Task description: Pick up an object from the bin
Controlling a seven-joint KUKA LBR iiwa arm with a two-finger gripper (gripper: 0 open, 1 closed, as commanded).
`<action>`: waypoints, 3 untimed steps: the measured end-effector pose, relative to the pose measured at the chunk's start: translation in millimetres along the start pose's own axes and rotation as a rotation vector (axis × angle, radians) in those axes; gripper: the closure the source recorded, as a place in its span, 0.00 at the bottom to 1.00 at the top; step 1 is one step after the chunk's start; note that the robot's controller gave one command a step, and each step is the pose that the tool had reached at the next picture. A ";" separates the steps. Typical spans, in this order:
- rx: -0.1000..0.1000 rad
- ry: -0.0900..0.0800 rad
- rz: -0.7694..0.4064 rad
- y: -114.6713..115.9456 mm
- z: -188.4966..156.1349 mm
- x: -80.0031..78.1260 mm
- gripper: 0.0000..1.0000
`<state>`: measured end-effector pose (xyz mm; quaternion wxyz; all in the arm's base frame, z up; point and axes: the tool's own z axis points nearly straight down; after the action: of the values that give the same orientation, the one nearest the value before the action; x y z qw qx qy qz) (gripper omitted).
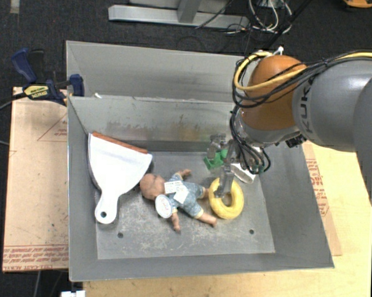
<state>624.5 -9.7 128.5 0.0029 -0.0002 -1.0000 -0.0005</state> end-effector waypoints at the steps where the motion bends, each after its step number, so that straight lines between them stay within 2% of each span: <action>1: 0.000 -0.008 0.000 0.0 -5.2 -1.6 0.00; 2: -0.002 -0.011 -0.153 -4.3 36.1 -26.0 0.00; 3: -0.001 -0.013 -0.201 -16.3 22.5 -29.5 0.00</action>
Offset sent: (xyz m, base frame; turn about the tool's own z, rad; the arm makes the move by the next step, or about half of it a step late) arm 0.0296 -0.0080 -0.0585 -0.2055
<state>653.9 -26.0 105.8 -0.0035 0.1003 -0.9949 -0.0013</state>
